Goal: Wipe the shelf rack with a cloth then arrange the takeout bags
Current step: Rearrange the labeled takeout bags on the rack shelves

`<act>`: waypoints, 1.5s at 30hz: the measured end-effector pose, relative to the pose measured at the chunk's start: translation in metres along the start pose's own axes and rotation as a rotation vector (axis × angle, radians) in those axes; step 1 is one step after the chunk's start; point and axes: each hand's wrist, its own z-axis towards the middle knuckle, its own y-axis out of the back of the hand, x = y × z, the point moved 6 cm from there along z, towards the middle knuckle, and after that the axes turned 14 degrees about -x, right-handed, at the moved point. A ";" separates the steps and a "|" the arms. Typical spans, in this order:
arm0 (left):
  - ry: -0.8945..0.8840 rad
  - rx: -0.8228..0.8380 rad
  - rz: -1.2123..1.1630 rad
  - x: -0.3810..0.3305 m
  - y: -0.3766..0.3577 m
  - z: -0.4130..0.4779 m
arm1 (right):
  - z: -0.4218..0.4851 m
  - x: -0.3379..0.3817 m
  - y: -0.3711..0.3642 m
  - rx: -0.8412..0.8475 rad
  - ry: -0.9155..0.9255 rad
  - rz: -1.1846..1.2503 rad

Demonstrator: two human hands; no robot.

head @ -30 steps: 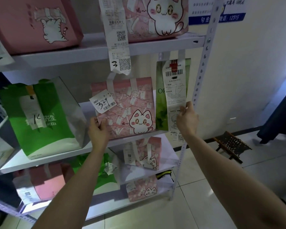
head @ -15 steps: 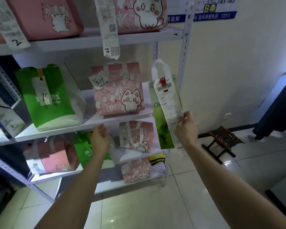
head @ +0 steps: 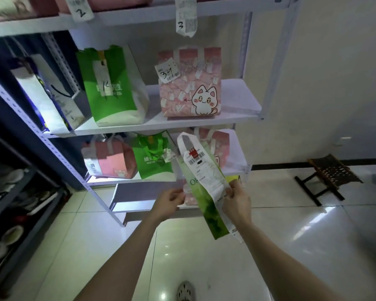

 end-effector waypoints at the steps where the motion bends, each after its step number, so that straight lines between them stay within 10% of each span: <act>1: 0.001 -0.008 0.005 0.005 0.007 -0.001 | -0.006 0.004 -0.014 0.034 0.006 -0.003; 19: 0.079 -0.416 -0.081 0.102 0.207 0.072 | -0.075 0.111 -0.240 0.433 0.079 -0.031; 45: 0.282 -0.549 0.138 0.186 0.230 0.140 | 0.108 0.050 -0.376 0.309 -0.099 -0.289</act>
